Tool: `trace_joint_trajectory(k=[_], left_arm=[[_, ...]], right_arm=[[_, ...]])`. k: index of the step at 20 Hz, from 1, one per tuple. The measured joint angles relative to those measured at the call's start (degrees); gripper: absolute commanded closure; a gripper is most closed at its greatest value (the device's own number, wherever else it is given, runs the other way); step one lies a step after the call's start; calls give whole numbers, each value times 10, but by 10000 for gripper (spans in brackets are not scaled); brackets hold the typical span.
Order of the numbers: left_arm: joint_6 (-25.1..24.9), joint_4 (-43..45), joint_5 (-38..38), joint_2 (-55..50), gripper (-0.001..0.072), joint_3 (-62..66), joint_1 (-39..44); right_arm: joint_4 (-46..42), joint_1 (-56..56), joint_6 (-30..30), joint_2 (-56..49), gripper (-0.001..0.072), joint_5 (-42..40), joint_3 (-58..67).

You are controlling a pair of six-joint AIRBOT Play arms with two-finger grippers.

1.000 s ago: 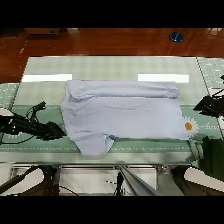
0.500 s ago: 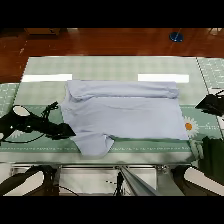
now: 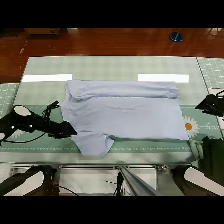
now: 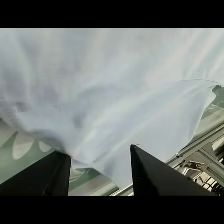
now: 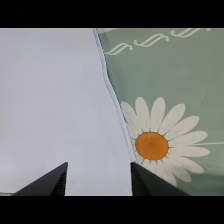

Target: Fold the shirts.

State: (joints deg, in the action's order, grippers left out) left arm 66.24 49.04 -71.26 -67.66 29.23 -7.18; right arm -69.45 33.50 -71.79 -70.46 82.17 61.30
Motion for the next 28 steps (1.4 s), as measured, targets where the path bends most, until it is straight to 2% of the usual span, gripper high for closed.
trace_joint_trajectory(k=[2,3,4,5,8,9,12,13,21,28], left_arm=[[0,-2,-2,0,290,0,8],[1,-3,-1,-1,479,0,13],[2,-4,1,0,609,0,20],[1,-5,4,0,678,0,25],[-1,-5,6,-1,682,0,35],[-1,-5,6,0,682,0,36],[-3,-3,6,0,682,0,39],[-3,-3,6,-1,682,0,39],[-4,-2,8,-1,681,0,40],[-4,-2,8,0,682,0,40]], right_arm=[[0,0,0,0,230,2,0],[0,0,-1,0,230,3,0],[0,0,-1,1,230,3,0],[0,0,-2,2,230,4,0],[-2,0,-2,8,226,4,0],[-6,0,-2,10,169,4,0],[-33,8,-13,11,148,4,-7],[-37,16,-15,12,106,4,-16],[-27,50,12,12,116,-2,-152],[-23,53,23,12,117,-52,-221]])
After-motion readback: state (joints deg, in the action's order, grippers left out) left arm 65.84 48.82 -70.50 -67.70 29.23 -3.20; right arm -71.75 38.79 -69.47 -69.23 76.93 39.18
